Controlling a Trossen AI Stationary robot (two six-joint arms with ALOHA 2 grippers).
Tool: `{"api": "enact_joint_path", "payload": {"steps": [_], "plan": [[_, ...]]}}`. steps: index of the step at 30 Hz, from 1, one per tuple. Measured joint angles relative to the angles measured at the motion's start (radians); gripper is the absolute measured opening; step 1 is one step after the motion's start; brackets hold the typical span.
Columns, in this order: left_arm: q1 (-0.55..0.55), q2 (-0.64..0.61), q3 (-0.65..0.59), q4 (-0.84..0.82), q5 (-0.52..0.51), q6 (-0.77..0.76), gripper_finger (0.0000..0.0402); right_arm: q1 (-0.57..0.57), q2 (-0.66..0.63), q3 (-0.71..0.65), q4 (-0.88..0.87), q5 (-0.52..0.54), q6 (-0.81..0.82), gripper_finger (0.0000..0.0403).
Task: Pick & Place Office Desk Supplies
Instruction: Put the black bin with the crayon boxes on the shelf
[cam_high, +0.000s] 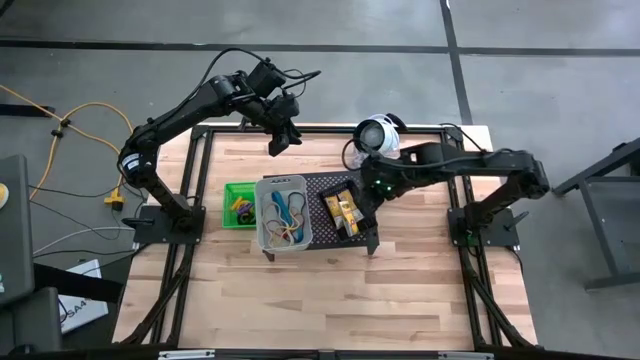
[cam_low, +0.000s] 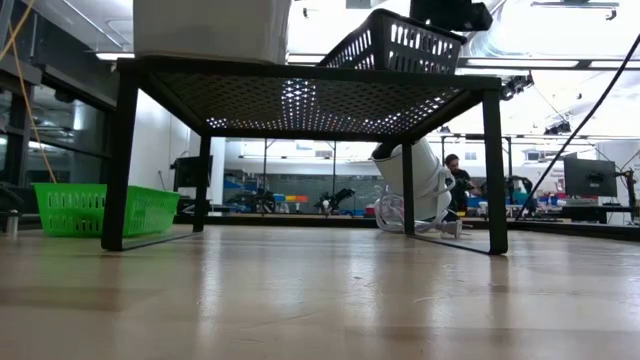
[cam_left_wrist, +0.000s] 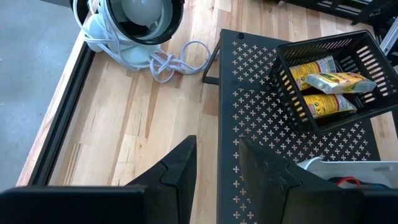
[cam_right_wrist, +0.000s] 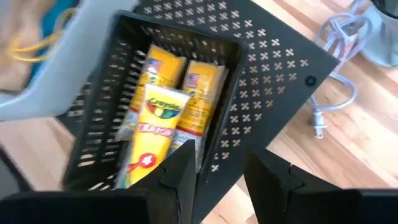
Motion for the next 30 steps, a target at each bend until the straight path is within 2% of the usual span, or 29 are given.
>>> {"api": "enact_joint_path", "payload": {"steps": [12,30], "plan": [[0.0,0.0,0.0,0.0,0.0,0.001,0.0117,0.0,0.058,-0.001,-0.024,-0.004,-0.002,0.0117],[0.0,0.0,0.0,0.0,0.0,0.002,0.0117,0.0,0.067,-0.001,-0.027,-0.041,0.051,0.0117]]}}
